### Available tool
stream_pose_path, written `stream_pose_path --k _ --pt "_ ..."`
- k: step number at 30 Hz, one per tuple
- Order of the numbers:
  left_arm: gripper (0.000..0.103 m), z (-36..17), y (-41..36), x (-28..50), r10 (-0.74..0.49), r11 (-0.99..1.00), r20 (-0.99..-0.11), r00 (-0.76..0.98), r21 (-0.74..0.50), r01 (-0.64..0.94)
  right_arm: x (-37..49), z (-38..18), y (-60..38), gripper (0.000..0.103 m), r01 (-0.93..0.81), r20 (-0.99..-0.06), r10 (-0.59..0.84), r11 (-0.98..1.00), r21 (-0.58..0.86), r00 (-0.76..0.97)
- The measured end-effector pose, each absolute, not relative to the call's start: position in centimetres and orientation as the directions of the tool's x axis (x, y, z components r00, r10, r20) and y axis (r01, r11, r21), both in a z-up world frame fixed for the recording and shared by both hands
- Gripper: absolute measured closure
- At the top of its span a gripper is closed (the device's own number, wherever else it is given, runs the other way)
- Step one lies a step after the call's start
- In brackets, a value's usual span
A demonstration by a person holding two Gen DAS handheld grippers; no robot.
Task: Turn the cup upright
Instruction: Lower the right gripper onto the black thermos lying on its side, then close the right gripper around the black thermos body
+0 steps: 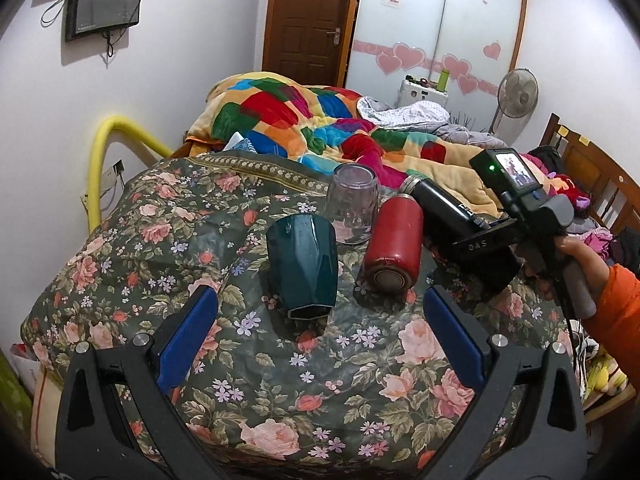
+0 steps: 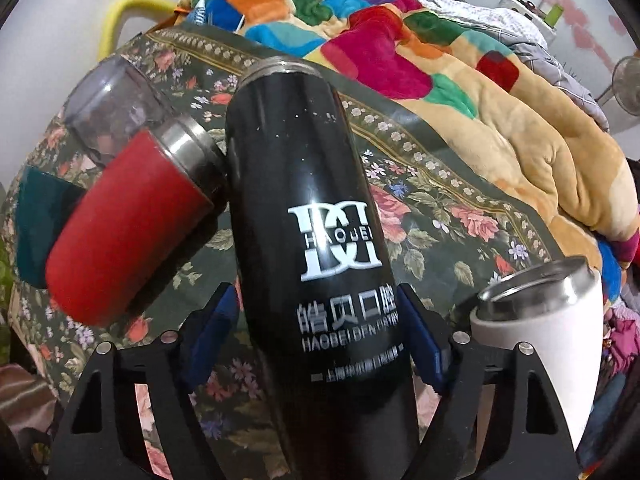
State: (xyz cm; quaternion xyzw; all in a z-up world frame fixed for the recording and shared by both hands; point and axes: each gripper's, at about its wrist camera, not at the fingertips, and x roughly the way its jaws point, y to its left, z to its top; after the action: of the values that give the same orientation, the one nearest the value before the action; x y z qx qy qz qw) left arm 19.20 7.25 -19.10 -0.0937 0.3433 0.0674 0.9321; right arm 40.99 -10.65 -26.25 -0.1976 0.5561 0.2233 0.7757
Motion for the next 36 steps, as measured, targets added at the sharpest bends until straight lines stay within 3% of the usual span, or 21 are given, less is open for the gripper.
stream_pose_path --k 2,5,28,36 --pt "0.0 -19.0 7.3 19.1 0.063 0.972 -0.652 0.756 -0.132 -0.195 41.6 -26.4 -10.5 0.036 -0.557 -0.951 0.11 0.827 -0.075 0.291" --pt "0.0 -18.8 7.5 18.7 0.065 0.968 -0.647 0.759 -0.143 -0.204 41.9 -26.3 -10.8 0.037 -0.542 -0.954 0.13 0.84 -0.039 0.27" --pt "0.0 -13.7 5.5 13.3 0.088 0.976 -0.578 0.811 -0.112 -0.185 30.5 -18.1 -14.0 0.038 -0.566 -0.878 0.285 0.824 0.02 0.384" --pt "0.0 -14.2 5.0 12.5 0.083 0.974 -0.612 0.786 -0.115 -0.193 26.1 -20.5 -11.9 0.038 -0.66 -0.884 0.344 0.75 0.054 0.318"
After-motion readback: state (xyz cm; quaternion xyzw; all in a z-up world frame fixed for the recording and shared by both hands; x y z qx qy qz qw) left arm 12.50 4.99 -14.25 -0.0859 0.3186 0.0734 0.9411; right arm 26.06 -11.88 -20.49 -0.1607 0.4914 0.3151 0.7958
